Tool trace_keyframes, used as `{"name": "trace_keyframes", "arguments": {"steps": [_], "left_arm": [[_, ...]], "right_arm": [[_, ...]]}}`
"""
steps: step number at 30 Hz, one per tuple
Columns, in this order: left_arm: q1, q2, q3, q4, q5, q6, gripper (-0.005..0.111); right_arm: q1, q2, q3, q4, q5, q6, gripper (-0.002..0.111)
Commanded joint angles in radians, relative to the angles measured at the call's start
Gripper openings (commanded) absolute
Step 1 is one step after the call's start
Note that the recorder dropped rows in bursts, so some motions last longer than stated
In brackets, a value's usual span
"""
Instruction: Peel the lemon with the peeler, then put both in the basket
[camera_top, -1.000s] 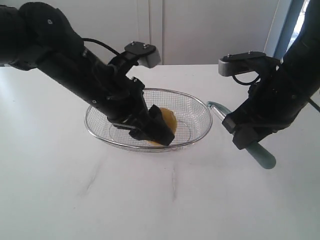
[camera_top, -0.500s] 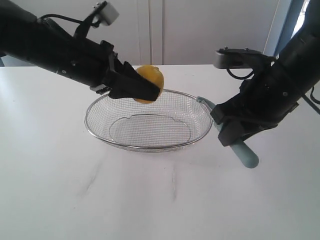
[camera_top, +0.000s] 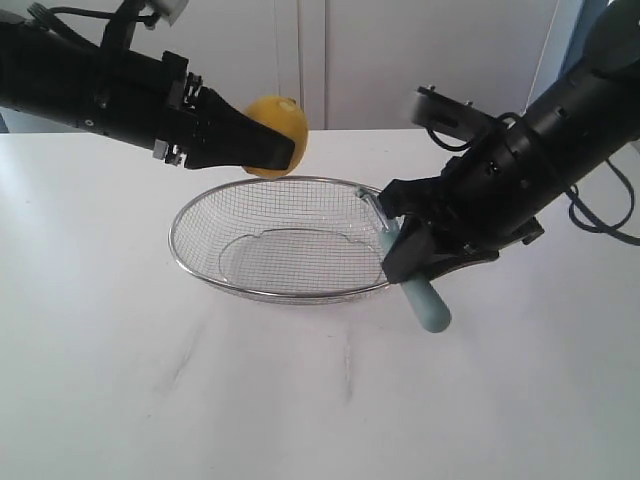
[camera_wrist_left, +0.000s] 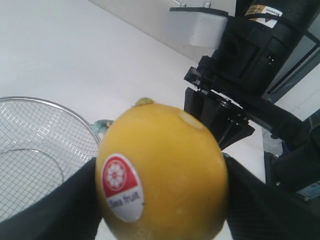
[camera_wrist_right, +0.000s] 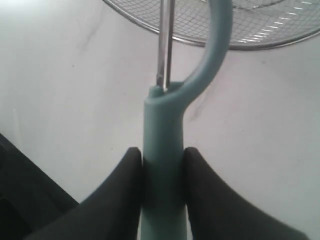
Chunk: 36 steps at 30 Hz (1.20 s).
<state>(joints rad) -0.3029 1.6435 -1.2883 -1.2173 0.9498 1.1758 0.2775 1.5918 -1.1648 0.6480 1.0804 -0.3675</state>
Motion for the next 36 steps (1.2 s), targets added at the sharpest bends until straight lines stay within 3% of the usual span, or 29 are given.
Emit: {"name": "trace_keyframes", "arguments": {"steps": [1,16,36], "left_arm": [[0.003,-0.014,0.002,-0.034,0.015,0.001,0.000],[0.003,-0.014,0.002,-0.023,-0.020,-0.033,0.000],[0.003,-0.014,0.002,-0.010,-0.022,-0.062,0.000]], "right_arm": [[0.007,0.012,0.002,0.087,-0.006,-0.040,0.000],[0.033,0.004,0.002,0.427,0.026,-0.160,0.000],[0.031,-0.059,0.000,0.353,-0.089,-0.095,0.000]]}}
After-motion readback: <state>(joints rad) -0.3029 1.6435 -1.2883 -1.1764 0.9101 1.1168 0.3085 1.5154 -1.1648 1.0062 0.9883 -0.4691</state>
